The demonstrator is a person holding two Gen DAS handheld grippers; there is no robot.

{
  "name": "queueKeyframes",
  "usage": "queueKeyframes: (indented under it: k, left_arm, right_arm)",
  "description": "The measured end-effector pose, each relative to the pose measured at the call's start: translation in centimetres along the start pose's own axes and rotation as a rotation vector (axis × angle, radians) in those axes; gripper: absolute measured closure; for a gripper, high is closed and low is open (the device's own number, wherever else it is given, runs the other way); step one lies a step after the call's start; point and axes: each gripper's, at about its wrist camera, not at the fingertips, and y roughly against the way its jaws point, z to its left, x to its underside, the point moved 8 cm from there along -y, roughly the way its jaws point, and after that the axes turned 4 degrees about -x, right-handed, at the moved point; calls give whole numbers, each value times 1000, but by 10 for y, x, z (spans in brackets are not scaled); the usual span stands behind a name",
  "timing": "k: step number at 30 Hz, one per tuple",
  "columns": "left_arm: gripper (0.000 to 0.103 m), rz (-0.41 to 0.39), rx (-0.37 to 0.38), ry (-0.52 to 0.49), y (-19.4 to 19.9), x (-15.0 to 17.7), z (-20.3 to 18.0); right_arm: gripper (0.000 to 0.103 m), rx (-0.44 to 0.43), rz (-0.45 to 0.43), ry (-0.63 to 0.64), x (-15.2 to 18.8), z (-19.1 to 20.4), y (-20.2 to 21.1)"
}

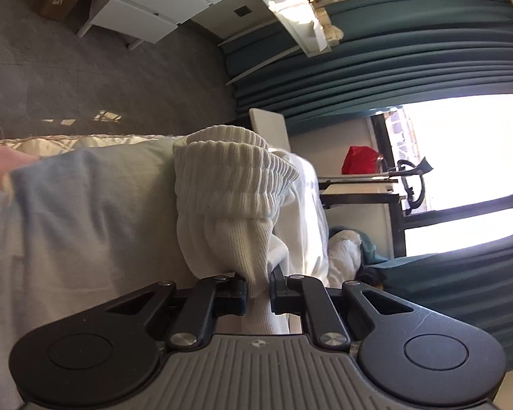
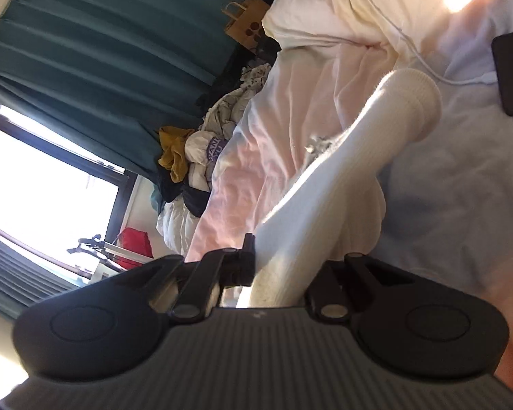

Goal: Fold clothes

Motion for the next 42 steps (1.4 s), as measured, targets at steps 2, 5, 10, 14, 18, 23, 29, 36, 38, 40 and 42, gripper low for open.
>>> queueKeyframes:
  k: [2, 5, 10, 14, 18, 23, 29, 36, 38, 40, 42]
  left_arm:
    - [92, 19, -38, -17, 4, -2, 7]
    - [91, 29, -68, -36, 5, 0, 19]
    - [87, 35, -81, -94, 9, 11, 24]
    - [78, 41, -89, -145, 15, 19, 28]
    - [55, 43, -101, -214, 26, 29, 30]
    - [38, 46, -125, -394, 61, 59, 16]
    - [28, 62, -54, -549, 76, 113, -18]
    - [27, 119, 24, -727, 21, 191, -74]
    - [27, 135, 47, -778, 5, 213, -90]
    - [27, 152, 69, -829, -10, 236, -105]
    - [27, 168, 92, -880, -26, 258, -121]
  right_arm:
    - [90, 17, 12, -46, 3, -16, 11]
    - [90, 53, 35, -128, 8, -42, 21]
    - [90, 88, 88, -197, 15, -68, 15]
    - [90, 72, 106, -210, 15, -72, 14]
    - [90, 56, 123, -222, 15, -76, 12]
    - [89, 38, 146, -239, 16, -82, 11]
    - [88, 40, 172, -304, 17, -96, 10]
    - [69, 52, 172, -342, 14, -109, 10]
    - [65, 54, 164, -352, 14, -113, 12]
    - [60, 54, 158, -363, 15, -116, 12]
    - [60, 44, 148, -379, 14, -119, 12]
